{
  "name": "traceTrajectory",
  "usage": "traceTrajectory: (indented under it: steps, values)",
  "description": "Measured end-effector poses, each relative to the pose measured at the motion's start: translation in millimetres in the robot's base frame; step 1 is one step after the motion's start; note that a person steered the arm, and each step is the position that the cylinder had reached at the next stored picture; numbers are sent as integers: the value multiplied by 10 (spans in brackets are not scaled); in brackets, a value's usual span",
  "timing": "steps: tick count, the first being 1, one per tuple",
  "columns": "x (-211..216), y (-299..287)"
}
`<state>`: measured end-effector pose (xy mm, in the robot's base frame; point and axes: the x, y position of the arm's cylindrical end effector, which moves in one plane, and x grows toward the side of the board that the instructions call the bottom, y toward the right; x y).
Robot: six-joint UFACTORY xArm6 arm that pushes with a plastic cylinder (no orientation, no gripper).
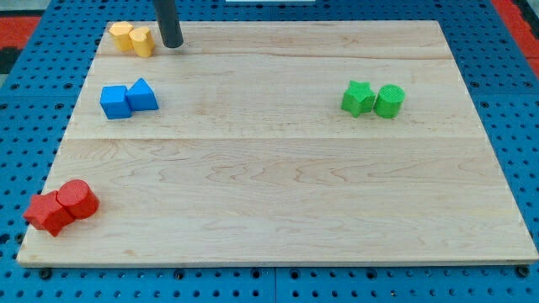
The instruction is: Move blue tringle towards the bottom center
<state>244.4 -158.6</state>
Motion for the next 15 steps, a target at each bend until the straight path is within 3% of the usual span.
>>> traceTrajectory:
  steps: [5, 13, 15]
  values:
    - [94, 122]
    - [848, 833]
    - [868, 871]
